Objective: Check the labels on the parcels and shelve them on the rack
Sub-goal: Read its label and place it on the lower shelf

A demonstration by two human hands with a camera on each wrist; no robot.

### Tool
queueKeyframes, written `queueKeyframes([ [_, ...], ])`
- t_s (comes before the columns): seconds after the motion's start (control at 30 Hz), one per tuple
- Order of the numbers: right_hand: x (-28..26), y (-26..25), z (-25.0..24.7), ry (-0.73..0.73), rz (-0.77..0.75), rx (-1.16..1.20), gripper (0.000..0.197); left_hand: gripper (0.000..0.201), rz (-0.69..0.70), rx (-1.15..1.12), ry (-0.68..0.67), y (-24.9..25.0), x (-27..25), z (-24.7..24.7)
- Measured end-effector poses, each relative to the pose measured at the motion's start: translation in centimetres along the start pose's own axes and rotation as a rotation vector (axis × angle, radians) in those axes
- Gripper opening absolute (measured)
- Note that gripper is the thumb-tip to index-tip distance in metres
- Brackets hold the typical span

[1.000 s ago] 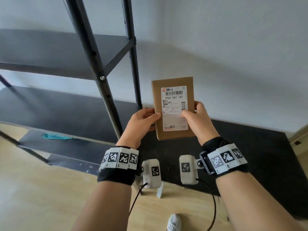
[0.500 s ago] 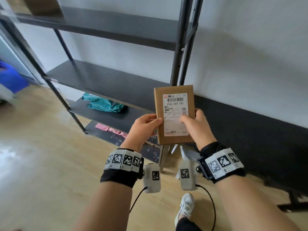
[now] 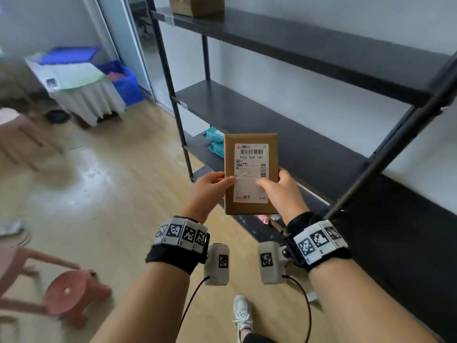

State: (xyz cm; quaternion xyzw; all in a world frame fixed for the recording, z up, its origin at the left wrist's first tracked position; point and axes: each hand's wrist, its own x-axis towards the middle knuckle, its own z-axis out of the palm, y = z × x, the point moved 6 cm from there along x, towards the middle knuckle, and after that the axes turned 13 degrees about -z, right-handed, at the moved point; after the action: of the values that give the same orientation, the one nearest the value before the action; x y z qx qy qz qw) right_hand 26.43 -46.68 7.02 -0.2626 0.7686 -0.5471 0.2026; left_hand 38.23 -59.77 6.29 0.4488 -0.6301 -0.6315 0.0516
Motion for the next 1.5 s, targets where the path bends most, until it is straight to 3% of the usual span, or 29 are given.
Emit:
queueKeyframes([
  [0.2, 8.8, -2.1, 6.1, -0.109, -0.05, 0.008, 0.027, 0.028, -0.042, -0.084, 0.186, 2.1, 6.0, -6.0],
  [0.33, 13.9, -3.3, 10.2, -0.208, -0.07, -0.021, 0.027, 0.019, -0.062, -0.106, 0.292, 3.0, 9.7, -9.8],
  [0.6, 21.6, -4.7, 18.2, -0.278, -0.043, -0.055, 0.03, 0.03, -0.083, -0.09, 0.367, 4.1, 16.8, -17.2],
  [0.9, 29.9, -6.7, 27.4, -0.127, 0.008, -0.112, 0.047, 0.034, -0.069, 0.001, 0.224, 5.9, 27.9, -27.2],
  [1.1, 33.5, -7.9, 33.0, -0.015, 0.074, -0.124, 0.036, 0.066, -0.051, 0.11, 0.099, 7.9, 34.6, -32.9],
  [1.3, 36.9, -8.9, 34.4, 0.044, 0.116, -0.156, 0.021, 0.056, -0.013, 0.193, 0.007, 10.6, 39.4, -34.2],
  [1.4, 39.8, -8.7, 34.1, 0.087, 0.117, -0.198, 0.034, 0.039, -0.005, 0.218, -0.037, 12.0, 42.6, -33.3],
  [1.5, 43.2, -7.2, 33.6, 0.111, 0.149, -0.212, 0.037, 0.037, 0.004, 0.242, -0.024, 13.5, 46.2, -32.3],
])
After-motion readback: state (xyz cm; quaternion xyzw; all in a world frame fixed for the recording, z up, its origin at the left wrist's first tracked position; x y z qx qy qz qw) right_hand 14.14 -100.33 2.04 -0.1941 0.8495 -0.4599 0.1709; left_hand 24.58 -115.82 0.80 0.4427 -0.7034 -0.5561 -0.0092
